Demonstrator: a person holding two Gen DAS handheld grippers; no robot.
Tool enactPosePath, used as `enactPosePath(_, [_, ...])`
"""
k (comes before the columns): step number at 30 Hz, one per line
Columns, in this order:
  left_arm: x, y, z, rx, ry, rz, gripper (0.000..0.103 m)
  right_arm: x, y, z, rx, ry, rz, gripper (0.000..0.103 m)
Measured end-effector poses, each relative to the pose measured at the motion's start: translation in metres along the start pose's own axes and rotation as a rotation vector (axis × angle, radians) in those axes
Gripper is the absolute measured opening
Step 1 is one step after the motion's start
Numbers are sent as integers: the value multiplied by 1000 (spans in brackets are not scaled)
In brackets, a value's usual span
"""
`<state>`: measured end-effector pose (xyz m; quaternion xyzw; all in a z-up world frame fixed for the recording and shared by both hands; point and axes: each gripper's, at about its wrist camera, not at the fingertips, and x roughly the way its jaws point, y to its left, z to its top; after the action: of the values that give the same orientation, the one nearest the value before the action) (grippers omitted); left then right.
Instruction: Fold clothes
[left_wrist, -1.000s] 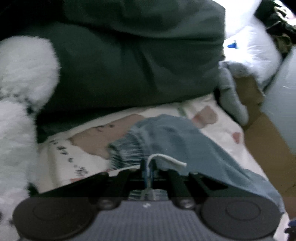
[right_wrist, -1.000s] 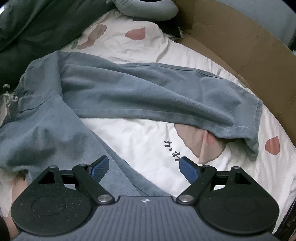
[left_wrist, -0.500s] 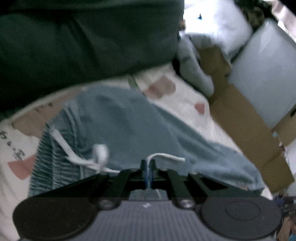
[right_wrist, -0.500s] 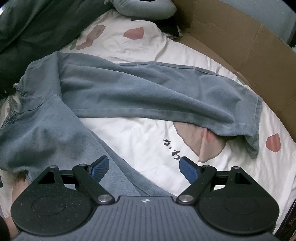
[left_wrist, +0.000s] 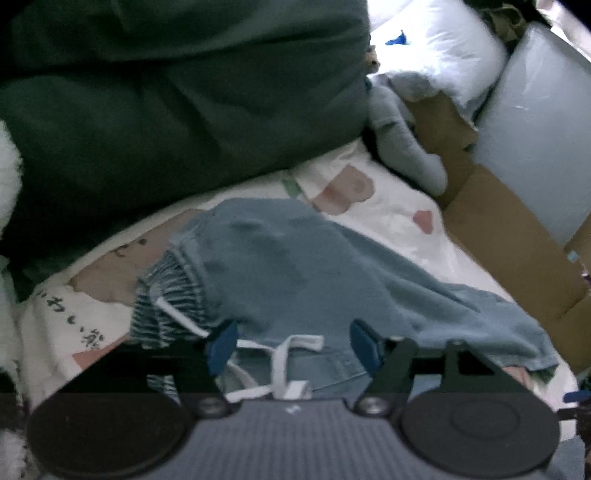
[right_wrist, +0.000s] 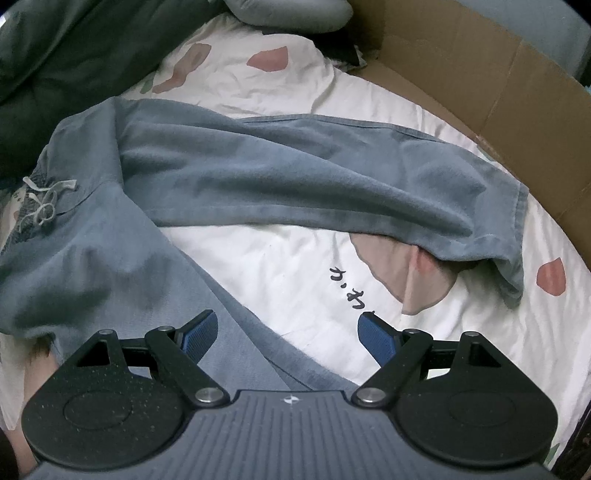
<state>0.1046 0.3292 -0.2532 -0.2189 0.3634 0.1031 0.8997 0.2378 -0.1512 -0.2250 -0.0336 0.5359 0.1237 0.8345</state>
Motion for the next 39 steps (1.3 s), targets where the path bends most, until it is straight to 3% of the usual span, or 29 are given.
enactPosePath(9, [56, 0, -13, 21, 104, -1, 70, 3, 4, -7, -22, 7, -5, 87])
enactPosePath(13, [74, -2, -22, 25, 138, 45, 65, -1, 0, -10, -51, -7, -28, 87])
enactPosePath(14, [76, -3, -24, 31, 142, 47, 61, -1, -2, -11, -39, -12, -29, 87])
enactPosePath(16, [80, -6, -26, 45, 149, 57, 24, 0, -7, -14, -4, -20, -18, 87])
enactPosePath(18, [83, -8, -25, 62, 151, 86, 9, 2, -11, -18, 26, -25, -6, 87])
enactPosePath(25, [92, -20, -16, 67, 170, 82, 6, 12, -16, -30, 76, -47, 40, 87])
enactPosePath(33, [60, -67, 5, 99, 147, -69, 6, 10, -34, -37, 194, -124, 93, 87])
enactPosePath(39, [52, -107, 9, 152, 203, -170, 10, 3, -40, -36, 221, -162, 111, 87])
